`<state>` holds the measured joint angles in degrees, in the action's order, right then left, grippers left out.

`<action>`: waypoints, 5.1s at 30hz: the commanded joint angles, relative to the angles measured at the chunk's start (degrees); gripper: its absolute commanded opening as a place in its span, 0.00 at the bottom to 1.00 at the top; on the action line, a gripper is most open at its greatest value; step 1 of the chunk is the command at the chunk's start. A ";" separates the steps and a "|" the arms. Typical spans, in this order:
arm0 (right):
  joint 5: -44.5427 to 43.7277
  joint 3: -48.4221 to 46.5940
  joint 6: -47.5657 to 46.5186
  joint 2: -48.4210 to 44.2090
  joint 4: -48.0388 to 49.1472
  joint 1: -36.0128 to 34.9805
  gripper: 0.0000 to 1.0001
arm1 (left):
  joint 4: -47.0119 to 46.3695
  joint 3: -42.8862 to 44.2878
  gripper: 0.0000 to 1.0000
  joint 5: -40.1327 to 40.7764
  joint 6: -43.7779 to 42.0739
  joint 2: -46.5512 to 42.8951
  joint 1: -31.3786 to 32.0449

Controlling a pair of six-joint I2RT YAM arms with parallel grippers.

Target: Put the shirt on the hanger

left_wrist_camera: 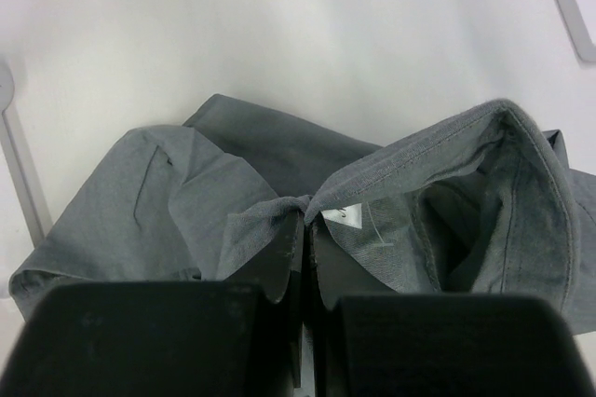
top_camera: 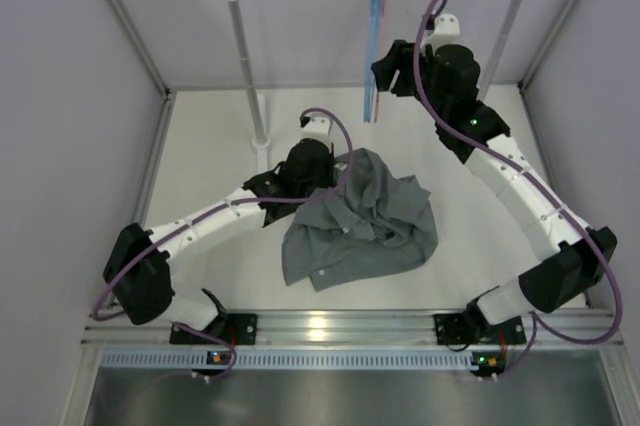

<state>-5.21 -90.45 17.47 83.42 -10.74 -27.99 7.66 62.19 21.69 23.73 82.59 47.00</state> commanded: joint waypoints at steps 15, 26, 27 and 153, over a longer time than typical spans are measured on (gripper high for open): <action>-4.37 -2.62 -1.57 3.33 -0.07 -0.49 0.48 | -3.53 -0.32 0.00 0.98 -1.23 -3.40 0.28; -9.11 -4.20 -3.67 5.88 -2.00 -1.37 0.36 | -3.53 -0.23 0.00 1.69 -1.14 -2.78 0.28; -9.90 -4.29 -3.94 5.97 -1.91 -1.54 0.35 | -3.53 -0.32 0.00 1.77 -1.14 -2.78 0.28; 39.99 25.23 -14.84 -48.01 -34.09 11.11 0.00 | -7.13 2.32 0.00 -26.78 -25.11 -10.16 -9.03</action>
<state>29.54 -66.67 3.36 33.04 -49.10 -16.75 4.69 62.98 1.63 1.89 76.86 38.13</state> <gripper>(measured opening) 0.009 0.019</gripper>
